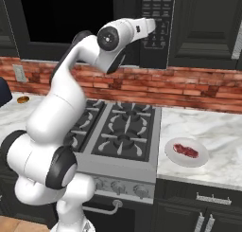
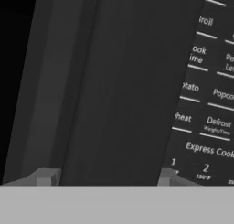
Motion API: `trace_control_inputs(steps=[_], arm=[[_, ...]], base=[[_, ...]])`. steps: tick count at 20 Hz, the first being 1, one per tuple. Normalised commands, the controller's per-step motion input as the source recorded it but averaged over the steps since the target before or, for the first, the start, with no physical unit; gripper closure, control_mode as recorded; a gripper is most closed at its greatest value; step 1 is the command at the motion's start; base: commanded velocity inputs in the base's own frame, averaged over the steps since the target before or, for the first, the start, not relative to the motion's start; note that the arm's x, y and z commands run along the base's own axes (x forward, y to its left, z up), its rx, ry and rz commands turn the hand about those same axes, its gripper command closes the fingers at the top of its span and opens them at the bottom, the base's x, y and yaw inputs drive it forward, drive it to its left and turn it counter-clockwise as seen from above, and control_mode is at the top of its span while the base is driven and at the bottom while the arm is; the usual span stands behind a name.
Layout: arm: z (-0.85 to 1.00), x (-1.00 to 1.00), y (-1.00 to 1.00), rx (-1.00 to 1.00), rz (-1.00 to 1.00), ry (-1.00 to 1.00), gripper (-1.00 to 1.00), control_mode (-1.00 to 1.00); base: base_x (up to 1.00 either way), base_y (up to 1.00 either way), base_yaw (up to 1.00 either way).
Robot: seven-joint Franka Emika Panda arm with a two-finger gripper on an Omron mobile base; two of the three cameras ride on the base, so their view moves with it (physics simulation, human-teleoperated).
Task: Pick the steak from the counter and place it in the microwave. Then turn on the microwave.
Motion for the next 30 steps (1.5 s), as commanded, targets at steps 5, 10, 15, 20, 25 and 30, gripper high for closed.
trace_control_inputs(steps=[5, 10, 15, 20, 25, 30], arm=[[0.09, -0.36, 0.04, 0.00, -0.08, -0.07, 1.00, -1.00], [0.19, -0.48, 0.04, 0.00, -0.03, -0.10, 1.00, -1.00], [0.22, -0.56, 0.04, 0.00, -0.02, -0.09, 1.00, -1.00], [0.26, -0.58, 0.06, 0.00, -0.04, -0.03, 1.00, -1.00], [0.27, -0.55, 0.11, 0.00, -0.06, 0.00, 1.00, -1.00], [0.26, -0.50, 0.14, 0.00, -0.11, 0.00, 1.00, -1.00]], base=[[0.00, 0.00, 0.00], [0.00, 0.00, 0.00], [0.00, 0.00, 0.00], [0.00, 0.00, 0.00], [0.00, 0.00, 0.00], [0.00, 0.00, 0.00]])
